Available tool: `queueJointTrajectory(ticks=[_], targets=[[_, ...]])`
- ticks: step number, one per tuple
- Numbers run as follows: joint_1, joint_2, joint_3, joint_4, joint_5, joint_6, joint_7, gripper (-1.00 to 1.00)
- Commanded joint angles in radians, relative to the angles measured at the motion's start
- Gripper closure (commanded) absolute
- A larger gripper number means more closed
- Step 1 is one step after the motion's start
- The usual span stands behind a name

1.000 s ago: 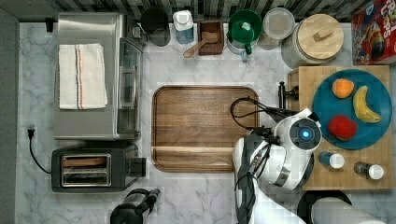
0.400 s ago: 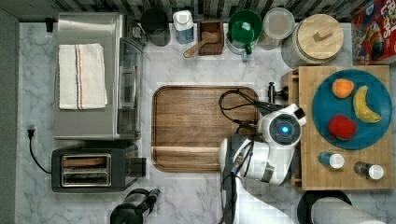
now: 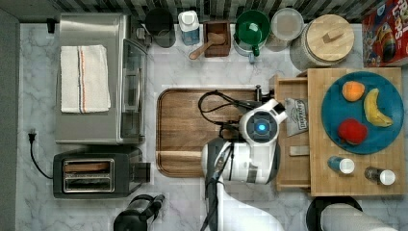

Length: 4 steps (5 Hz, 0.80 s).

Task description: Open the drawer.

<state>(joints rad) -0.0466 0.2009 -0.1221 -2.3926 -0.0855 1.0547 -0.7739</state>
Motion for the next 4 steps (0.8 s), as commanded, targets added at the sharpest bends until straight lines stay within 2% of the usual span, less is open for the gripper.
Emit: queueJointTrajectory(ticks=[1, 2, 3, 4], targets=[[0.14, -0.054, 0.17, 0.019, 0.116, -0.025, 0.135, -1.0], [0.184, -0.036, 0.16, 0.039, 0.115, -0.017, 0.215, -1.0], [0.234, -0.004, 0.127, 0.06, 0.047, 0.012, 0.312, -1.0], [0.239, 0.012, 0.138, 0.084, 0.016, 0.005, 0.353, -1.0]])
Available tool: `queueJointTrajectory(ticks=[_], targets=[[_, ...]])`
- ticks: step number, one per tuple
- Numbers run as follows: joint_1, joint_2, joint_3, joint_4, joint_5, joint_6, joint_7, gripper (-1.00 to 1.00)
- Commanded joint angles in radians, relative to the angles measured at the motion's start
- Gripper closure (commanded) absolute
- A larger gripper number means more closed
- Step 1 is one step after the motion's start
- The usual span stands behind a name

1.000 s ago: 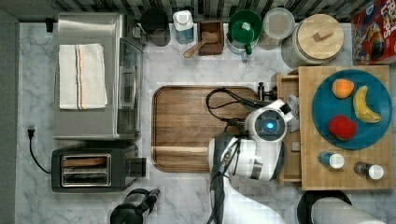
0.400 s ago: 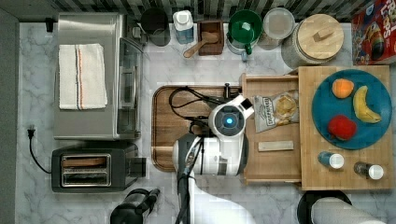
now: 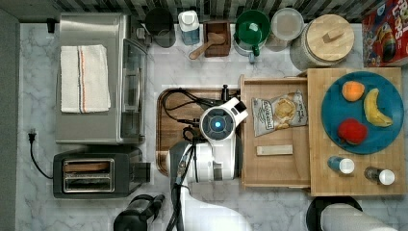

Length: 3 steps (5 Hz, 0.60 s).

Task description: Open the drawer.

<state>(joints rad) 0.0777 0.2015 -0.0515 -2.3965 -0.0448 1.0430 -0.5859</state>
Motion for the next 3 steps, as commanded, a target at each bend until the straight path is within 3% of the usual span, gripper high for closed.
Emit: queueJointTrajectory(ticks=[1, 3], targets=[[0.099, 0.012, 0.082, 0.088, -0.031, 0.017, 0.17, -1.0], [0.106, 0.012, 0.076, 0.088, -0.028, 0.016, 0.168, -1.0]])
